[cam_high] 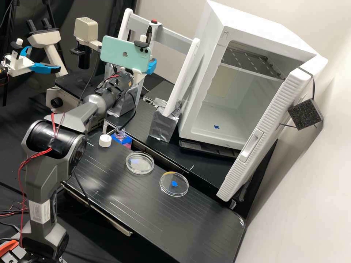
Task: Use the pipette
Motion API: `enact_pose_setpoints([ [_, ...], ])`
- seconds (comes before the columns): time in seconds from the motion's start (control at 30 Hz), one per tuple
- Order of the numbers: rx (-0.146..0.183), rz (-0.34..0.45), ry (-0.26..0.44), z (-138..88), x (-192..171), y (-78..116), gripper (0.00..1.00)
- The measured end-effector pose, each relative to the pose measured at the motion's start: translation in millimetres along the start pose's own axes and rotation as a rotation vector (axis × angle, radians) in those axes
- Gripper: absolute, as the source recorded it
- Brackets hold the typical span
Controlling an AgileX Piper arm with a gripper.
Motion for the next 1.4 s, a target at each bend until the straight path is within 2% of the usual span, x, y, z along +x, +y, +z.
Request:
enact_pose_setpoints([
  [0.5, 0.012, -0.016, 0.007, -10.0, -13.4, 12.8, 0.0],
  [0.6, 0.023, -0.014, 0.006, -11.3, -13.6, 15.0, 0.0],
  [0.7, 0.044, 0.001, 0.011, -14.0, -13.2, 19.6, 0.0],
  [0.93, 0.045, 0.044, 0.013, -13.3, -12.9, 32.9, 0.0],
  [1.13, 0.116, 0.083, 0.026, -10.9, -29.9, 39.0, 0.0],
  [1.23, 0.132, 0.117, 0.046, -8.9, -43.2, 38.7, 0.0],
  [1.4, 0.137, 0.201, 0.082, -5.8, -69.1, 40.4, 0.0],
])
